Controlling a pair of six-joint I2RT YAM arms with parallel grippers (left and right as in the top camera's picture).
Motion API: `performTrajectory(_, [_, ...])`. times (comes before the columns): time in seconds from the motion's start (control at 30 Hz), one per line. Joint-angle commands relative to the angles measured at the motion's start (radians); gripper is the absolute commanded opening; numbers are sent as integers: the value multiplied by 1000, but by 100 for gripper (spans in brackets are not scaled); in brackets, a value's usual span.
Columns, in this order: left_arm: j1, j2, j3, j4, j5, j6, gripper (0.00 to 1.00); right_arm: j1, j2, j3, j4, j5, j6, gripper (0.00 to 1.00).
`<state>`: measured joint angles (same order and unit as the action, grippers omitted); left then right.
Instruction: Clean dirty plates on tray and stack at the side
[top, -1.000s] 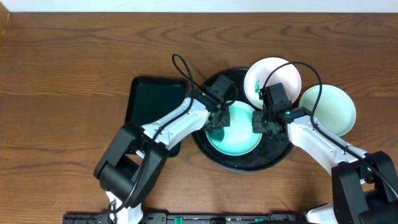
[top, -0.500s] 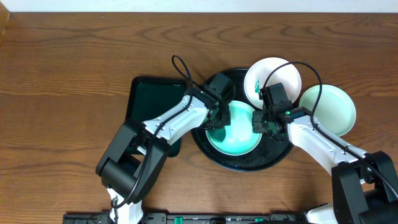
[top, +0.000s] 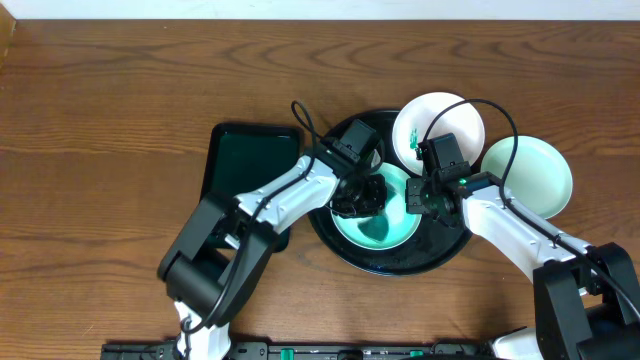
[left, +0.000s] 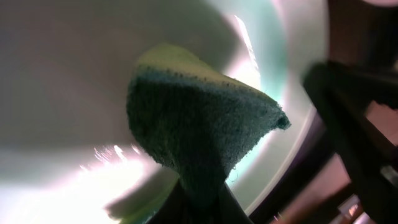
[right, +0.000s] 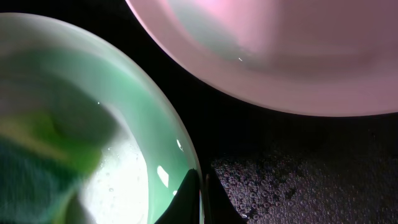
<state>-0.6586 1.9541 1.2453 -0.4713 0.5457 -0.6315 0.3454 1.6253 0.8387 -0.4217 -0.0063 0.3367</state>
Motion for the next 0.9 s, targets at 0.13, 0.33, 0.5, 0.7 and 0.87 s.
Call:
performTrajectory(0.13, [29,-173,-9,-39,-47,27,8,10,-15,9,14,-66,14,1])
performTrajectory(0.33, [114,-257,-9,-156,-122,103,7,10,-15,9,14,-70,14,1])
performTrajectory(0.5, [252,-338,-9,-263,-175,158,8,10,-15,9,14,-70,14,1])
performTrajectory(0.7, [431,-373,-9,-377,-304,229,8,10,-15,9,14,-70,14,1])
performTrajectory(0.87, [552,-372,-11,-461,-444,270,8,10,-15,9,14,-70,14,1])
